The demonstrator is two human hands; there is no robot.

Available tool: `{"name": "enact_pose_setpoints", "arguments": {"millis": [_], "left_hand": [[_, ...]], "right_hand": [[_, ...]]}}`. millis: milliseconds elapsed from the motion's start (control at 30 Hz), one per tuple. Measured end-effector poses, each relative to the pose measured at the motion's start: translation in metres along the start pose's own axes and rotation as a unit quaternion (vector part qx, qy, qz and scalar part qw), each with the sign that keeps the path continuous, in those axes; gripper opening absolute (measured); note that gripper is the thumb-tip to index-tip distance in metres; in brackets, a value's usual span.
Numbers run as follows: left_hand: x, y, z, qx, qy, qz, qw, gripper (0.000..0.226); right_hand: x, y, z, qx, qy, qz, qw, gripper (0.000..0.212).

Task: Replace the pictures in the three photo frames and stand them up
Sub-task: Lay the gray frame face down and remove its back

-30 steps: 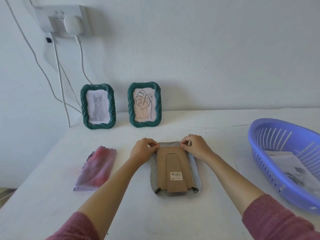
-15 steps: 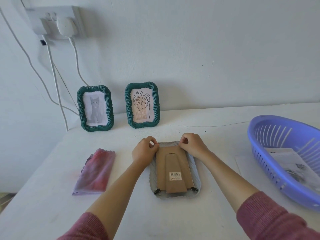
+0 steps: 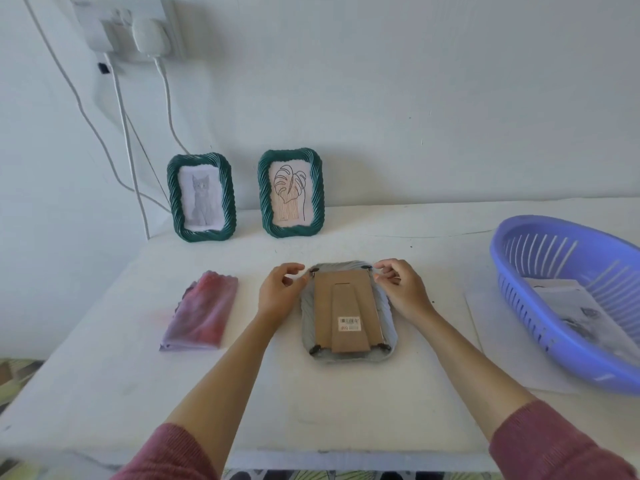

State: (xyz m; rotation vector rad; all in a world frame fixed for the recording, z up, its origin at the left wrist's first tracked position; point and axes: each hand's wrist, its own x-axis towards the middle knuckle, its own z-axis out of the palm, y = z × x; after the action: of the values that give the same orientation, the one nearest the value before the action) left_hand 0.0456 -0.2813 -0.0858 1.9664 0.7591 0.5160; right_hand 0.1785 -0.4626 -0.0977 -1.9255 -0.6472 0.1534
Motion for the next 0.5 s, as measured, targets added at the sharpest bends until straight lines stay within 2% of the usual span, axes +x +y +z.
{"name": "enact_pose_setpoints", "arguments": {"millis": [233, 367, 433, 500], "left_hand": [[-0.052, -0.004, -0.005, 0.109, -0.021, 0.047, 0.993, 0.017], [-0.082, -0.008, -0.003, 0.104, 0.001, 0.065, 0.992, 0.016], [-0.089, -0.011, -0.002, 0.108, -0.026, 0.08, 0.991, 0.019], [-0.088, -0.015, -0.007, 0.113, -0.079, 0.075, 0.988, 0.034]], "right_hand": [[-0.039, -0.004, -0.008, -0.047, -0.038, -0.034, 0.998, 0.01], [-0.07, -0.004, -0.018, -0.048, -0.065, -0.034, 0.996, 0.011], [-0.082, -0.005, -0.023, -0.064, -0.083, -0.036, 0.994, 0.013], [-0.093, -0.007, -0.026, -0.081, -0.093, -0.032, 0.992, 0.02]]}}
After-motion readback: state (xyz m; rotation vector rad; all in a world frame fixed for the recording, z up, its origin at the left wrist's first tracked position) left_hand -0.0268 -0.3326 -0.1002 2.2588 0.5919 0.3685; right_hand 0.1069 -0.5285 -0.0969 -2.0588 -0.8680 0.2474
